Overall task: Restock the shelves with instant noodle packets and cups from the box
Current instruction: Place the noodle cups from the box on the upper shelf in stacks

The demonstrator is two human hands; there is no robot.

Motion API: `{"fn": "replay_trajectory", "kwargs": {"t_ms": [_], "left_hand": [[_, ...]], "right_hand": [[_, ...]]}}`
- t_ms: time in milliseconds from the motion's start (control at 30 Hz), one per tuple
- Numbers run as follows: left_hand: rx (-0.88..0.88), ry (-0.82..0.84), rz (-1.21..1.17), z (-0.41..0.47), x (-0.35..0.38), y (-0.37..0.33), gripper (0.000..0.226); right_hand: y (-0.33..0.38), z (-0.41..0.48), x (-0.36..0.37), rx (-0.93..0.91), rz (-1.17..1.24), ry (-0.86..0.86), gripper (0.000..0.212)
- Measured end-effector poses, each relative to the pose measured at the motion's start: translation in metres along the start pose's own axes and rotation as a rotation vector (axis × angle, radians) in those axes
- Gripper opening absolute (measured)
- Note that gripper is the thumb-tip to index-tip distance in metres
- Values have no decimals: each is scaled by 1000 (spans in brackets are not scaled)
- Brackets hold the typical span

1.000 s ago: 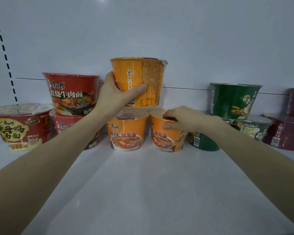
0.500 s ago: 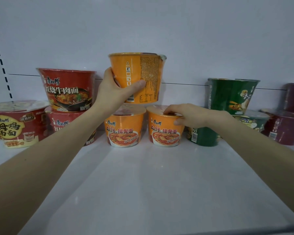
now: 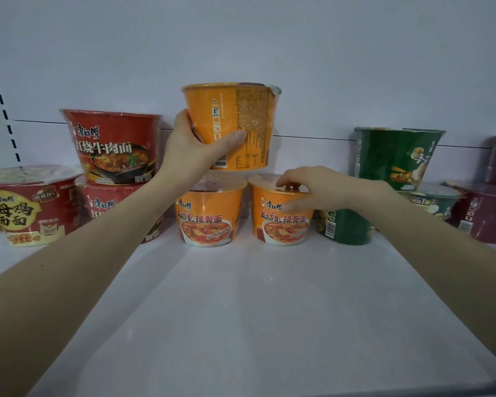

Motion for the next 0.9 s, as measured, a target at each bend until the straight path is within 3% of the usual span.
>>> {"fn": "replay_trajectory", "kwargs": {"t_ms": [900], "left_hand": [[28, -5, -26, -2, 9, -5, 70]], "right_hand": [[-5, -10, 2, 63, 171, -36, 39]]}}
Point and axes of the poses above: each hand's wrist, its own z-axis towards the middle knuckle, its own x-axis out of the palm, y = z × x, the point moved 9 cm from there along z, towards the middle knuckle, and after that the axes turned 9 degrees about -y, right-handed, at the moved point
